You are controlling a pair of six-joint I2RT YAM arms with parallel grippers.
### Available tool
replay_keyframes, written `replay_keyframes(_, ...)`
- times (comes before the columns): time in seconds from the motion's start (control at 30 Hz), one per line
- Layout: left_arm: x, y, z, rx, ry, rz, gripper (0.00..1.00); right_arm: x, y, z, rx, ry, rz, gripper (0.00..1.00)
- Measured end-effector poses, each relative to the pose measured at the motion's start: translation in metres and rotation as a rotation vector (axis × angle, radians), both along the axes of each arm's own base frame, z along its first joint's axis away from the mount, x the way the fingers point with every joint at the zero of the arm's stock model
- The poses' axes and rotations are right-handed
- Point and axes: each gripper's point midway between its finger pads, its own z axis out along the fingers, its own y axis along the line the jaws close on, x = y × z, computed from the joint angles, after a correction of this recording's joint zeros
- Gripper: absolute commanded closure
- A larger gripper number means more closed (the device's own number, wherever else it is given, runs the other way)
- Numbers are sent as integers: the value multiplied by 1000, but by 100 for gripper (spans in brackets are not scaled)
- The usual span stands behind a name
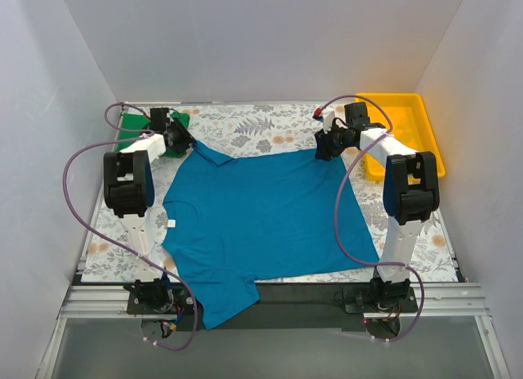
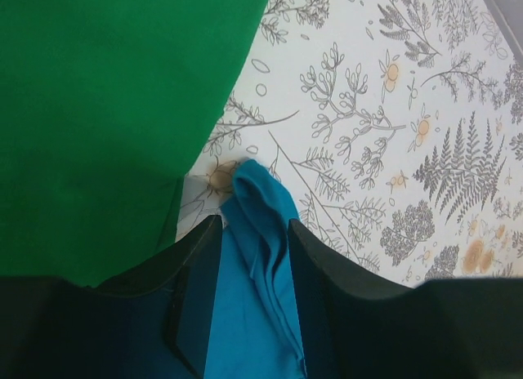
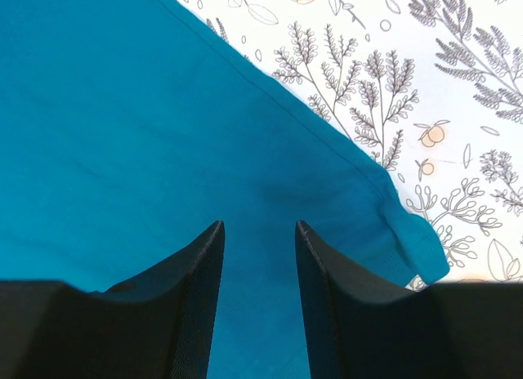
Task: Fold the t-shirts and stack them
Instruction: Fold the tshirt
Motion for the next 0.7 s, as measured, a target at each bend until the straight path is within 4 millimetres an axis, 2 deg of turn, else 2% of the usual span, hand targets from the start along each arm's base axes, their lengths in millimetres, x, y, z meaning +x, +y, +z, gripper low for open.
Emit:
replay_keyframes(0.3, 19, 2, -12, 2, 8, 14, 64, 0, 0, -1, 6, 2, -6, 54)
replay_keyframes(0.4, 22, 2, -13, -5, 10, 18, 79, -2, 0, -4, 7, 9, -8, 54)
replay_keyframes(0.43, 22, 1, -14, -9, 13, 19, 90, -2, -1, -4, 7, 11, -8, 54)
replay_keyframes(0.5, 22, 0, -16, -15, 17, 17, 99, -2, -1, -4, 7, 12, -11, 54)
replay_keyframes(0.63, 21, -3, -17, -31, 24, 5, 100, 0, -6, -5, -3, 13, -31, 55)
replay_keyframes(0.7, 20, -4, -17, -36, 25, 0, 100, 3, -14, -6, -17, 12, -58, 59)
